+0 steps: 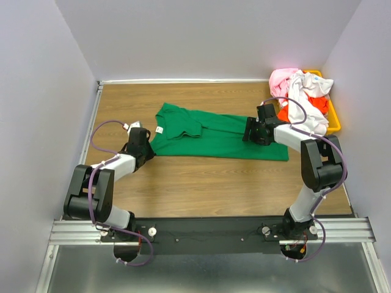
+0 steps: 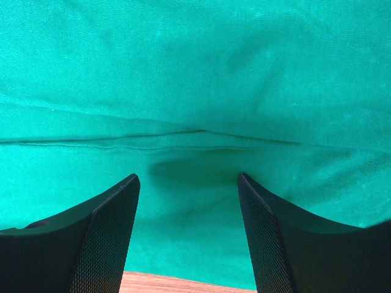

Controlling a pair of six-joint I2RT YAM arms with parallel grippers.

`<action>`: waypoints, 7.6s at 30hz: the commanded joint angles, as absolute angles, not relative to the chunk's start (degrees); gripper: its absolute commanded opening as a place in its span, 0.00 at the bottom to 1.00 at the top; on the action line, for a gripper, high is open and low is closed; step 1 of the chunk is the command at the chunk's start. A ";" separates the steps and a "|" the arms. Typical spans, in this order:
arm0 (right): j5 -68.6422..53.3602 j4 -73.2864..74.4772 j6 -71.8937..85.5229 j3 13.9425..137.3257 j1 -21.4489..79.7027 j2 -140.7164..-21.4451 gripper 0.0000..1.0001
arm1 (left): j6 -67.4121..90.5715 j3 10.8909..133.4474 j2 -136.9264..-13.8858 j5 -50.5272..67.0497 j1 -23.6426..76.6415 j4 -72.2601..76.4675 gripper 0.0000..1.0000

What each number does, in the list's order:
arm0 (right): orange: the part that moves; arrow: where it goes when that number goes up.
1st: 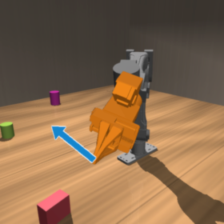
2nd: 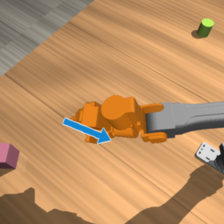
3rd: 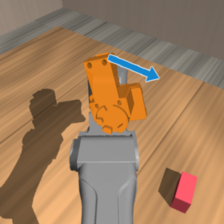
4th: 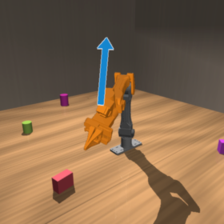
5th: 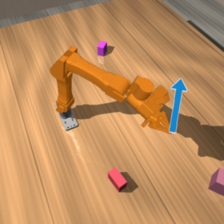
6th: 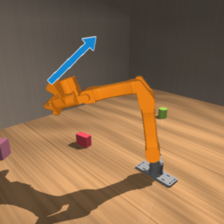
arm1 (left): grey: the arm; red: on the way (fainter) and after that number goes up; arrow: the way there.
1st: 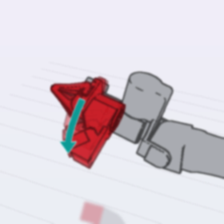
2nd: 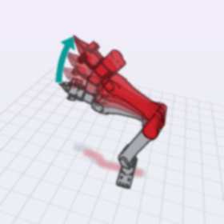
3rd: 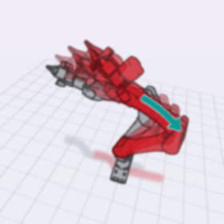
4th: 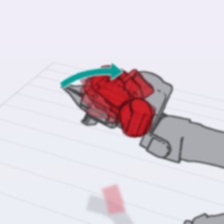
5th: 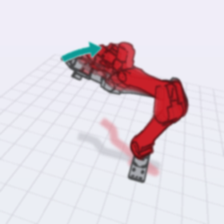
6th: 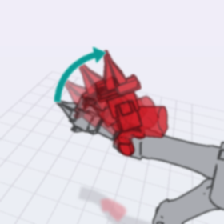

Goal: Fold and stack the t-shirts
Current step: Fold the tshirt

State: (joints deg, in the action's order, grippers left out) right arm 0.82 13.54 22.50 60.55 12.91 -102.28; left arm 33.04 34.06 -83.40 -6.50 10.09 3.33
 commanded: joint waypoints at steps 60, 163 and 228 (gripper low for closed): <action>-5.10 27.59 27.16 48.77 22.41 -80.35 0.73 | 18.90 82.08 -117.52 -19.26 2.81 -17.93 0.04; -5.19 10.90 49.83 41.22 60.91 -90.54 0.77 | 19.34 94.57 -127.44 12.40 19.95 -11.16 0.74; 0.97 30.94 58.27 32.08 60.82 -70.67 0.38 | 65.21 32.43 -55.20 -18.81 62.58 -34.89 0.71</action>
